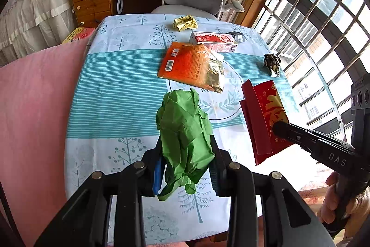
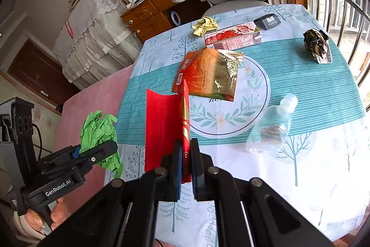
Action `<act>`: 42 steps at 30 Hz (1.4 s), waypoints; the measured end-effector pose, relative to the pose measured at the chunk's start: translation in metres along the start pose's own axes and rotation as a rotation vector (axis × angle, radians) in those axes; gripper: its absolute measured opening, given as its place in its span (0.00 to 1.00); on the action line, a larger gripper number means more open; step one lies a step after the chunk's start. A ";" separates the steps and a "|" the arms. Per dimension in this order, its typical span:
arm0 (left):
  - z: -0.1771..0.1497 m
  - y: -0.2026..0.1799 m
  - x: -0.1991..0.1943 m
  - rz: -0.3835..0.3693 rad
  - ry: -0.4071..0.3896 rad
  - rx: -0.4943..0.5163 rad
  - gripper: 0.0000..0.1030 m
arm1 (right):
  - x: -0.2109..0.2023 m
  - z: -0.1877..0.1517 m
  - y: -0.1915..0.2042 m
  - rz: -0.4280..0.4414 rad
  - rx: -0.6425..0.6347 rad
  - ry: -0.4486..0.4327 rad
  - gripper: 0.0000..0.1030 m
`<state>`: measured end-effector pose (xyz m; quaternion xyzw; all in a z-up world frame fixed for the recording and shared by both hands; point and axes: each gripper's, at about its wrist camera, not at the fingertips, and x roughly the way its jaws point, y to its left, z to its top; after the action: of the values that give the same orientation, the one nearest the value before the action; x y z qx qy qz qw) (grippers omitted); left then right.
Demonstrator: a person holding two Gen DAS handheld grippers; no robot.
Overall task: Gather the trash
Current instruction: 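Grasp the green wrapper with the left gripper while the right grasps the red wrapper, then carry both wrappers over the bin and open both grippers to drop them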
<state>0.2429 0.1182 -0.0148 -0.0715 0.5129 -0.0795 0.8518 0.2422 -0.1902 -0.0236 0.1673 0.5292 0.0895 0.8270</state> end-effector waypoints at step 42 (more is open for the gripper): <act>-0.358 -0.106 0.241 0.035 0.291 0.190 0.35 | 0.170 -0.368 -0.195 -0.260 0.245 0.293 0.08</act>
<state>0.0307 -0.0497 -0.3672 0.0307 0.6220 -0.1222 0.7728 -0.0244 -0.2488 -0.3813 0.1823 0.6677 -0.0593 0.7193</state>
